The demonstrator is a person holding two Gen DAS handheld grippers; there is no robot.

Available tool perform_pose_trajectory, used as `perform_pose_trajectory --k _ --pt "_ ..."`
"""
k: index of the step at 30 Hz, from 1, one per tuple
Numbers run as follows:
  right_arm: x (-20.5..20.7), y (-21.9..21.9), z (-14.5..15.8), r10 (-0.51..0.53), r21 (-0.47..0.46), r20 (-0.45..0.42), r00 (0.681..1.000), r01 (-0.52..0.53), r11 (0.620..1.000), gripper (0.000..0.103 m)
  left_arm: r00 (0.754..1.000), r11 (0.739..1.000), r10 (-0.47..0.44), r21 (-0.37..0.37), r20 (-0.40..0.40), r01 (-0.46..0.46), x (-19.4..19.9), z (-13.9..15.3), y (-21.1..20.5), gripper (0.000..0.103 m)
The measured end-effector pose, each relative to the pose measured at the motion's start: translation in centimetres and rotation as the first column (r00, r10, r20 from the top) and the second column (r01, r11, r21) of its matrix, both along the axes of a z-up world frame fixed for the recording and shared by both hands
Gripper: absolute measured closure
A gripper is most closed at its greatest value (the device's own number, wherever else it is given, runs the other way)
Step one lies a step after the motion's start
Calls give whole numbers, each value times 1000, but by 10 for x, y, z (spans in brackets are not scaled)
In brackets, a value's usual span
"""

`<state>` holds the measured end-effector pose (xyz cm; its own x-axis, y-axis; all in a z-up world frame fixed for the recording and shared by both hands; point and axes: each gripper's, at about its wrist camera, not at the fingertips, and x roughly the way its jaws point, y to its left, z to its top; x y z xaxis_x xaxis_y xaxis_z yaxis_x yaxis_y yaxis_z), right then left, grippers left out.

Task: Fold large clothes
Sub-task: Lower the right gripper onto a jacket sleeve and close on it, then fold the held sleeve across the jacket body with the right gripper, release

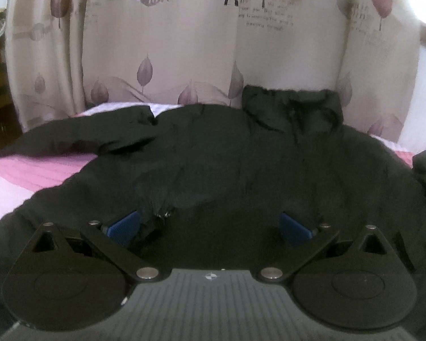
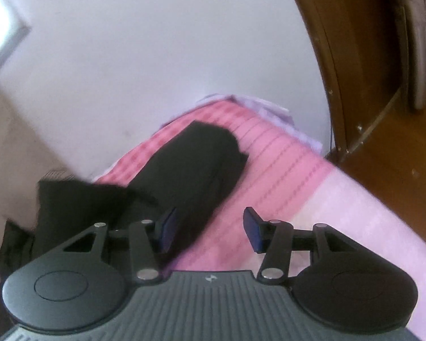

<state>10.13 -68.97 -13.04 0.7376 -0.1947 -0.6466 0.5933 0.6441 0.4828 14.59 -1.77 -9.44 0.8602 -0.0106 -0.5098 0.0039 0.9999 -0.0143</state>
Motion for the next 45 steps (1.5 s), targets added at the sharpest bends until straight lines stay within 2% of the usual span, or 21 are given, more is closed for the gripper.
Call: perform_pose_trajectory --k 6,9,10,11,12,14,17,20,25,28,31,34,38,40,41,43,44,45 --pt "34 -13 -5 -10 3 2 1000 10 1000 51 1000 1000 -1 7 -21 1 3 -4 -2 0" --pt "50 -8 -7 9 -57 -19 1000 -10 998 53 1000 1000 -4 14 -28 5 3 -6 -4 0" --pt "54 -5 -7 7 -87 -36 999 -10 996 56 1000 1000 -5 16 -31 5 4 -6 -4 0" --pt "57 -3 -7 4 -111 -53 999 -10 994 72 999 1000 -4 19 -34 4 4 -6 -5 0" --pt "60 -2 -8 2 -137 -76 997 -13 991 81 999 1000 -3 23 -36 4 5 -6 -5 0" --pt "59 -4 -7 3 -159 -85 996 -17 987 91 999 1000 -3 26 -37 4 5 -6 -6 0" --pt "42 -8 3 -38 -169 -46 998 30 985 97 999 1000 -1 27 -40 3 5 -6 -6 0" --pt "12 -12 15 -85 -175 4 996 85 981 98 999 1000 -2 26 -40 3 5 -6 -6 0" --pt "-45 -19 28 -167 -174 54 984 174 969 98 999 1000 -2 22 -41 3 5 -7 -6 0" --pt "-60 -20 18 -169 -168 10 986 168 971 98 999 1000 -1 19 -39 2 6 -7 -6 0" --pt "-68 -25 -5 -183 -77 -19 983 181 980 97 999 1000 0 21 -39 1 5 -7 -6 0" --pt "-81 -30 -17 -226 9 43 973 226 974 96 999 1000 -1 20 -39 2 5 -6 -6 0" --pt "-95 -22 -5 -231 6 63 971 231 973 86 999 1000 -1 19 -39 2 5 -6 -6 0" --pt "-107 -3 8 -201 -55 95 975 207 977 86 999 1000 0 16 -38 0 5 -6 -6 0" --pt "-115 13 17 -160 -102 97 982 169 980 85 999 1000 1 13 -38 -1 5 -6 -6 0" --pt "-131 43 28 -49 -118 124 991 63 991 84 999 1000 2 8 -35 -2 5 -6 -5 0" --pt "-139 60 32 35 -105 146 989 -19 994 74 999 1000 1 4 -34 -1 5 -6 -5 0" --pt "-147 82 34 138 -88 169 976 -125 988 56 999 1000 2 2 -34 -2 5 -6 -5 0"
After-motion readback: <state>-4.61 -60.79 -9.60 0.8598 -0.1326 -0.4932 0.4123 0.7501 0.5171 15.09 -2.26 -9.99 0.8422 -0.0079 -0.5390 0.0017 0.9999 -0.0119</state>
